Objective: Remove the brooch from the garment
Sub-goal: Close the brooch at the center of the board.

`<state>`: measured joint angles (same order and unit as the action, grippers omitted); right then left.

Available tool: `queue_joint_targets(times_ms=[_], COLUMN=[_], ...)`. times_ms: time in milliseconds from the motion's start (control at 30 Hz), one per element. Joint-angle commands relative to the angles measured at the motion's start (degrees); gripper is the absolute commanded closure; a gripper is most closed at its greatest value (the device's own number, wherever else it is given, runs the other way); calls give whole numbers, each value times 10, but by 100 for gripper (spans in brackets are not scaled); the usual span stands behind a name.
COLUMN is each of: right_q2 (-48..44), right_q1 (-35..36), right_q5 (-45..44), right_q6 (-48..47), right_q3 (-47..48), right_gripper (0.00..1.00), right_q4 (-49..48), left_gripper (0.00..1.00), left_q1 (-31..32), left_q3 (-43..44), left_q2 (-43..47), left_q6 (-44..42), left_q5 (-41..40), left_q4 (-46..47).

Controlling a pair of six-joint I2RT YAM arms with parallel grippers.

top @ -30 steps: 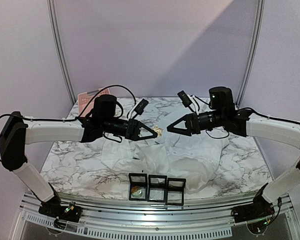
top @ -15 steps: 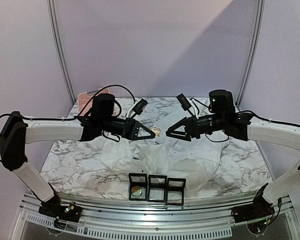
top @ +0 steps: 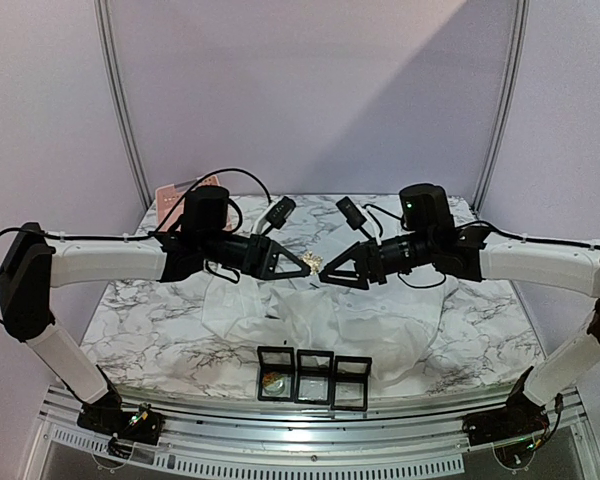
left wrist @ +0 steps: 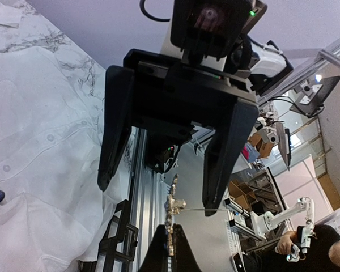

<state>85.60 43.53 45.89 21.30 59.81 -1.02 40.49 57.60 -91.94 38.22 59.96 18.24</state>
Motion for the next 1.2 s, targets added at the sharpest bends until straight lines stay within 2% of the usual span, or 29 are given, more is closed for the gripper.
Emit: queue_joint_targets(times_ms=[0, 267, 567, 800, 1167], right_q2=[16, 34, 38, 38, 36], right_q1=[10, 15, 13, 13, 13], right_q5=[-9, -2, 13, 24, 23], right_q6=[-12, -14, -5, 4, 12], right_q3=[20, 31, 32, 34, 34], right_gripper=[32, 42, 59, 64, 63], right_q4=[5, 1, -18, -28, -38], left_gripper=[100, 100, 100, 100, 100], left_q1=[-4, -4, -1, 4, 8], left_q3=[10, 8, 9, 9, 10], left_q2=[4, 4, 2, 1, 2], left_q6=[7, 11, 11, 7, 2], left_q5=[10, 10, 18, 21, 22], left_q4=[17, 22, 23, 22, 16])
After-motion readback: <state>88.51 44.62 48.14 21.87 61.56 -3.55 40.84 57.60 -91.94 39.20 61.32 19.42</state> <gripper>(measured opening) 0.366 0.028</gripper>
